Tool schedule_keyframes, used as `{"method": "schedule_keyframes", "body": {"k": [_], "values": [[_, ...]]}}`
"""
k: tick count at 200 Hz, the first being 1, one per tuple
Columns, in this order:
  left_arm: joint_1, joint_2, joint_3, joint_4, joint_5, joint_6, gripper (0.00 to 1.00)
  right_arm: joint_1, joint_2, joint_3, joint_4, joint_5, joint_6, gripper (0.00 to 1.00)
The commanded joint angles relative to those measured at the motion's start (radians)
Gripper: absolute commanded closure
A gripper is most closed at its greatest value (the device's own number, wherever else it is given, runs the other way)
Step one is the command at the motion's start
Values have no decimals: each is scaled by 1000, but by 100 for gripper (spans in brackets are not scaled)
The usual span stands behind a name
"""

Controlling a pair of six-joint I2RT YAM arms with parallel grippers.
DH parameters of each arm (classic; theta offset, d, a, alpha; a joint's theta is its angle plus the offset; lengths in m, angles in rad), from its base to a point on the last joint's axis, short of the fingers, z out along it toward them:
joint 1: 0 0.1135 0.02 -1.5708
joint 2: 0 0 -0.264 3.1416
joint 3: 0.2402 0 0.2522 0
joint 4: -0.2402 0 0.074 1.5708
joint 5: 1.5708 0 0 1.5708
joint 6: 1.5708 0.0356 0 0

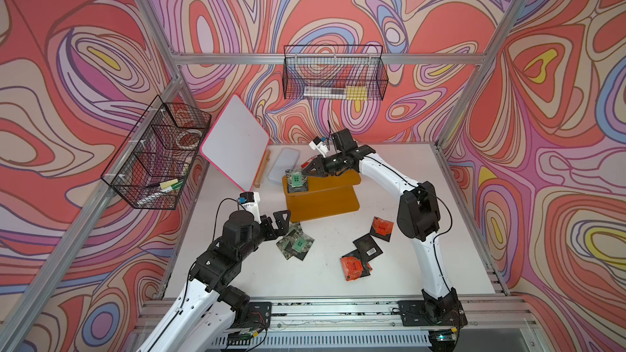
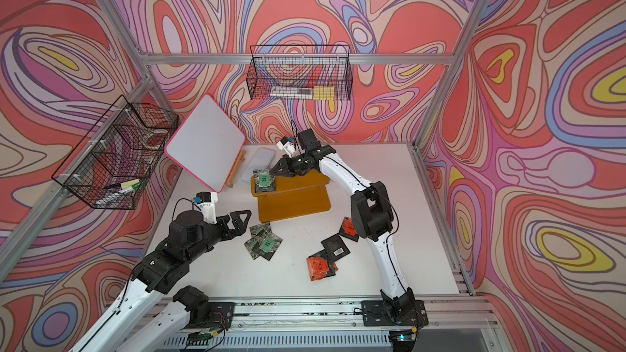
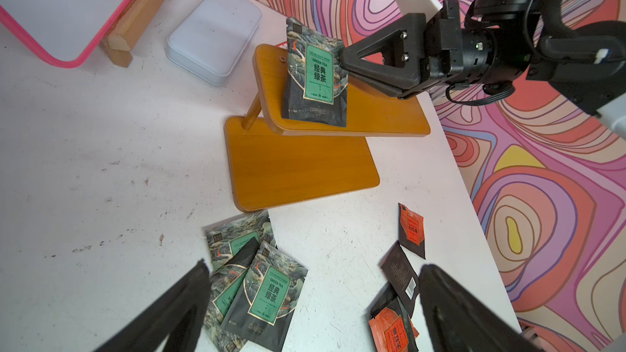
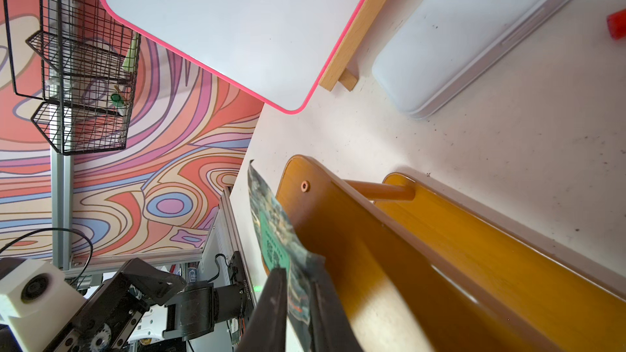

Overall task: Place the tea bags on the shelf by color
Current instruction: Place the tea bag on the shelf.

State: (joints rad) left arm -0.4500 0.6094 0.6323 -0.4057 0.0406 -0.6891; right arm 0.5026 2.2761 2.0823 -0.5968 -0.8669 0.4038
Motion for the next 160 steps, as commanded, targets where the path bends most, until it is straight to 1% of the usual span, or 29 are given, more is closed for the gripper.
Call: {"method": "schedule_keyframes", "body": {"k": [1,81,127,160], "values": [[7,-10,-13,-1,-10,-7,1,-6,31,30,-9,20,-19,81],[8,-10,-18,1,-11,-8,1,-5,31,45,-37,67,-53,71],[7,-11,-21,4,-12,-10,1,-3,7,24,-58,110,-106,66],[7,-8,-21,8,-11,-14,1,4,-3,12,-58,118,-133,65]]}}
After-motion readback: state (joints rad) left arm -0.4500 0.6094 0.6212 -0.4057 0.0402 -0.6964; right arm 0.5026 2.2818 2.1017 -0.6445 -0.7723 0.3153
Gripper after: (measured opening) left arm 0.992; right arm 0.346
